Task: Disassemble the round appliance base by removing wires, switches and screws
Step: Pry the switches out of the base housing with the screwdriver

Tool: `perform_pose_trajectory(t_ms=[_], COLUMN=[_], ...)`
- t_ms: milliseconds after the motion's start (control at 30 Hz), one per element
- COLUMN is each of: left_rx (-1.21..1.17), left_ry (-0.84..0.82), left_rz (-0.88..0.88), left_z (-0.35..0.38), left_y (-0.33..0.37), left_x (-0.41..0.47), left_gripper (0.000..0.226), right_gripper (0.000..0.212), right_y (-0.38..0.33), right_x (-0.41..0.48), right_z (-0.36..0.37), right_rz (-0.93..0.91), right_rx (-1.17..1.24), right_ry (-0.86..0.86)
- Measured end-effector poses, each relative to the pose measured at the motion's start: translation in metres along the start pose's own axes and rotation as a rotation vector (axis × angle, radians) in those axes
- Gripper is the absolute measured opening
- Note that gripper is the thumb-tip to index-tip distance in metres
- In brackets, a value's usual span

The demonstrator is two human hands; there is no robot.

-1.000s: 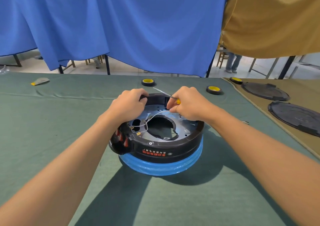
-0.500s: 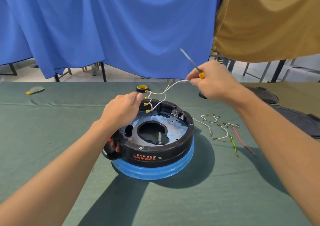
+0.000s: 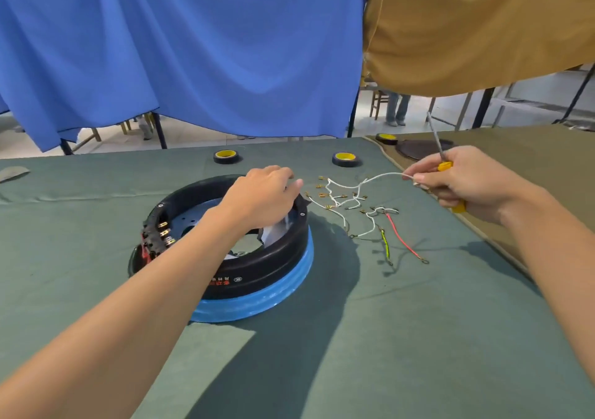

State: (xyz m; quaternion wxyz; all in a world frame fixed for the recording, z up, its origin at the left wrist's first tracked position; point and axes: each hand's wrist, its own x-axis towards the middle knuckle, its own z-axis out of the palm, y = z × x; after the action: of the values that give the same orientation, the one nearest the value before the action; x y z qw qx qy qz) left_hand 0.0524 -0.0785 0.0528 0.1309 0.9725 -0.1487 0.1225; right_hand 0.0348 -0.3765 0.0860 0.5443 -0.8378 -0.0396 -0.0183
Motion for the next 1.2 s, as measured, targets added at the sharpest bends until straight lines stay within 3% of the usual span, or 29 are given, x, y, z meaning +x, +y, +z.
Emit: perform_pose_trajectory(t_ms=[200,467,700,867,967,1200], left_rx=[0.045,0.064,0.061,0.086,0.048,-0.139], left_ry=[-0.124,-0.213,-0.200,-0.155,-0.180,-0.446], left_rz=[-0.062,-0.071,-0.058,-0.015,-0.093,-0.044], left_z=[0.015,0.016,0.018,0.013,0.004,-0.032], left_y=[0.012,0.011,0.007,0.008,0.004,-0.023], left_x=[0.011,0.016,0.017,0.013,0.008,-0.018], left_gripper=[0.048,0.043,0.041,0.036,0.054,0.090], right_gripper=[0.012,0.010,0.009,0.013,0.014,0.012], right_y=[0.045,0.049,0.042,0.030,0.022,-0.012], right_x=[-0.015,-0.014,-0.004,-0.006,-0.014,-0.032], right_z=[-0.006,0.003,-0.002,0.013,0.029,0.068], right_rz=[0.124,0.155,0.157,0.083,0.026,-0.093], right_rx=[-0.057,-0.263,-0.281,-0.504,-0.643,-0.494], right_ry=[-0.149,-0.280,-0.271,-0.084,-0.035,-0.174])
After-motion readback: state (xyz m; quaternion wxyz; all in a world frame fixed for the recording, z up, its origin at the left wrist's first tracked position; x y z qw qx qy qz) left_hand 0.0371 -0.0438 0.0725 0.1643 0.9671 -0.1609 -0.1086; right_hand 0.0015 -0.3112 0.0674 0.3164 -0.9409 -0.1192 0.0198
